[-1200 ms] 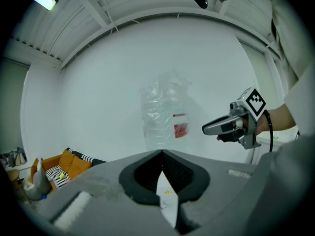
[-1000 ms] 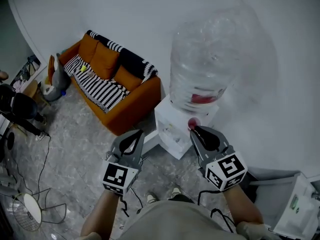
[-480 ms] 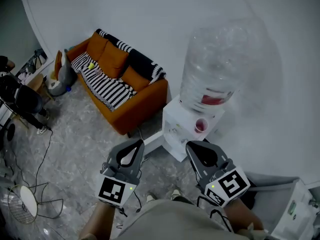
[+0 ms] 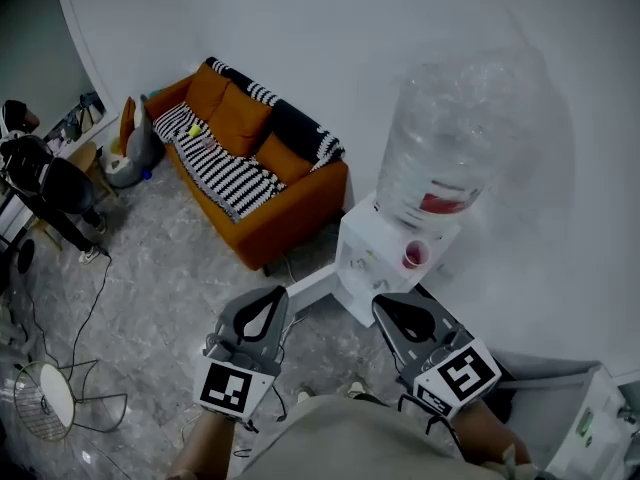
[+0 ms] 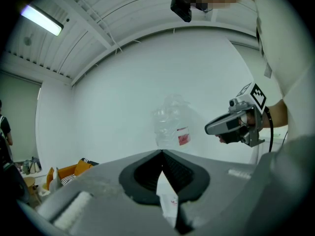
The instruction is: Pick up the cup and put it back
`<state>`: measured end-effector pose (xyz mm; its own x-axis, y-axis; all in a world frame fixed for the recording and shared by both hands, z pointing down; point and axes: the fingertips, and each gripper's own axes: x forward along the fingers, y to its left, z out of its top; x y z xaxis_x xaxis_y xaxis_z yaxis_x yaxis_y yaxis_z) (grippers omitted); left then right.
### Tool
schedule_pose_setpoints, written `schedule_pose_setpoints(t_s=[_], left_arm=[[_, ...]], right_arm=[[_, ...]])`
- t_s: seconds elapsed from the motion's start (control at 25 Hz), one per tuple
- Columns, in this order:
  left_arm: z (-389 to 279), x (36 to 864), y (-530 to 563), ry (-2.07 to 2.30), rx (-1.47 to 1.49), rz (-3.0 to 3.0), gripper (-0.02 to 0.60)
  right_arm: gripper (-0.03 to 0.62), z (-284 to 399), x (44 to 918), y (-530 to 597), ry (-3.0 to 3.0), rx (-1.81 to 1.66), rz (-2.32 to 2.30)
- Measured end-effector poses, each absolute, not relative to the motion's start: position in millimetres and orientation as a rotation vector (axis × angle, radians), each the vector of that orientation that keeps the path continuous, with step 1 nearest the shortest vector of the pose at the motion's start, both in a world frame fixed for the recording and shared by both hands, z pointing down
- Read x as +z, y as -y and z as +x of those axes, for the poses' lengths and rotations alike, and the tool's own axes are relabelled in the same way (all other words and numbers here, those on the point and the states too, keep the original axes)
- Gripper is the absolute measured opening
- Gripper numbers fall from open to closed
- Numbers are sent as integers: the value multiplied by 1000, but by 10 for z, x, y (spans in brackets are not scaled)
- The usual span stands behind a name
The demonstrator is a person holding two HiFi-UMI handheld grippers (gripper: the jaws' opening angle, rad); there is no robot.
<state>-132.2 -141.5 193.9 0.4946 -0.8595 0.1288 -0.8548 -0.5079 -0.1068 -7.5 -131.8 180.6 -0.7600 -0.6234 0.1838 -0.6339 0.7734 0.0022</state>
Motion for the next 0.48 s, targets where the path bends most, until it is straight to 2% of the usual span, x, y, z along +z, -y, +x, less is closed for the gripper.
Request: schedule_pose_setpoints(t_s=[0.48], left_arm=[[-1404, 1885, 1350, -1554, -244, -2683, 2]], right_arm=[[3, -163, 1695, 1319, 2840, 134, 989]])
